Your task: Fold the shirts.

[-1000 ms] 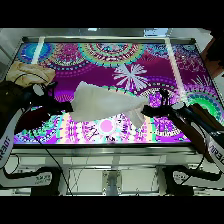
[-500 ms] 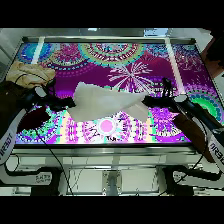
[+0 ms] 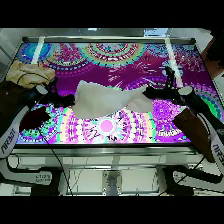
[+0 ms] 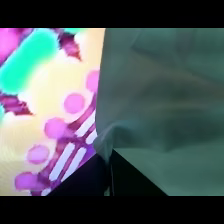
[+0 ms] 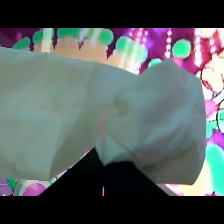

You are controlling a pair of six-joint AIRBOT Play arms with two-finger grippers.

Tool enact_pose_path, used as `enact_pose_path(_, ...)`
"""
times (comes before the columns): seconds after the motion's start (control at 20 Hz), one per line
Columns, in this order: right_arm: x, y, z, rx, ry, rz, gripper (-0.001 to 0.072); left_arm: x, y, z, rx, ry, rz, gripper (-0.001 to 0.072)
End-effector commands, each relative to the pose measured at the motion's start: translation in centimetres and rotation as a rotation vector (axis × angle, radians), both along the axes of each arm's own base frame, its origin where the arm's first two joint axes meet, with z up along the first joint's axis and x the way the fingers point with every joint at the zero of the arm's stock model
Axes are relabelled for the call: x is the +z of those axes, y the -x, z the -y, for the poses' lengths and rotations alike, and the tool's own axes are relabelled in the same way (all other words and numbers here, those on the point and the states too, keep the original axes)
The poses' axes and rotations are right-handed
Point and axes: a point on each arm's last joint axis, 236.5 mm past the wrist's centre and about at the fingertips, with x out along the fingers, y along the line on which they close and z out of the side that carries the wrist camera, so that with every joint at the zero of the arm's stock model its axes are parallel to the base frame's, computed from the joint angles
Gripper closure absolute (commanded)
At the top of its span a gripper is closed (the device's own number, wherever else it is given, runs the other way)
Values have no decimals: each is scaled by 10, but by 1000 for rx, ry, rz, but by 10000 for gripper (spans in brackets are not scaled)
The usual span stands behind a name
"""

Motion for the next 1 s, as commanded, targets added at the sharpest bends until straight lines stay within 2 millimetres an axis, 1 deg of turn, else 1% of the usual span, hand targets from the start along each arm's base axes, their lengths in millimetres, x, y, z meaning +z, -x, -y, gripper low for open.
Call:
enact_pose_path(0.0, 68, -2, 12, 36, 95, 139, 689, 88, -17, 17, -140, 27, 164, 693)
enact_pose_path(0.1, 128, 13, 18, 57, 101, 218, 689, 169, -11, 25, -217, 20, 290, 693)
enact_pose_path(0.15, 158, 26, 22, 74, 117, 267, 689, 215, -2, 26, -249, 0, 379, 693)
enact_pose_path(0.2, 186, 40, 26, 82, 143, 317, 689, 260, 11, 26, -270, -34, 476, 693)
enact_pose_path(0.25, 216, 56, 30, 85, 174, 380, 689, 300, 25, 22, -274, -76, 568, 693)
enact_pose_path(0.35, 272, 87, 39, 47, 232, 504, 689, 370, 60, 11, -258, -180, 745, 693)
enact_pose_path(0.45, 322, 118, 46, 6, 290, 635, 690, 422, 101, 2, -218, -248, 885, 693)
enact_pose_path(0.5, 342, 132, 46, -8, 299, 687, 690, 441, 121, -1, -192, -259, 937, 693)
enact_pose_path(0.55, 359, 144, 45, -21, 296, 730, 690, 452, 136, -3, -166, -262, 963, 694)
enact_pose_path(0.6, 369, 153, 43, -21, 292, 757, 690, 454, 149, -4, -154, -262, 962, 694)
enact_pose_path(0.65, 371, 155, 42, -19, 290, 762, 690, 447, 155, -7, -161, -282, 932, 694)
enact_pose_path(0.7, 368, 155, 42, -14, 290, 750, 690, 432, 156, -12, -172, -307, 870, 694)
enact_pose_path(0.75, 360, 149, 42, -5, 291, 721, 690, 405, 154, -19, -182, -327, 759, 694)
enact_pose_path(0.8, 350, 140, 42, 5, 286, 685, 690, 376, 152, -22, -195, -323, 641, 694)
enact_pose_path(0.85, 338, 128, 42, 2, 264, 638, 690, 343, 152, -22, -227, -305, 507, 694)
enact_pose_path(0.9, 324, 113, 40, 11, 243, 591, 690, 305, 153, -17, -267, -265, 361, 694)
enact_pose_path(0.95, 310, 98, 38, 24, 217, 545, 690, 271, 156, -7, -311, -206, 236, 694)
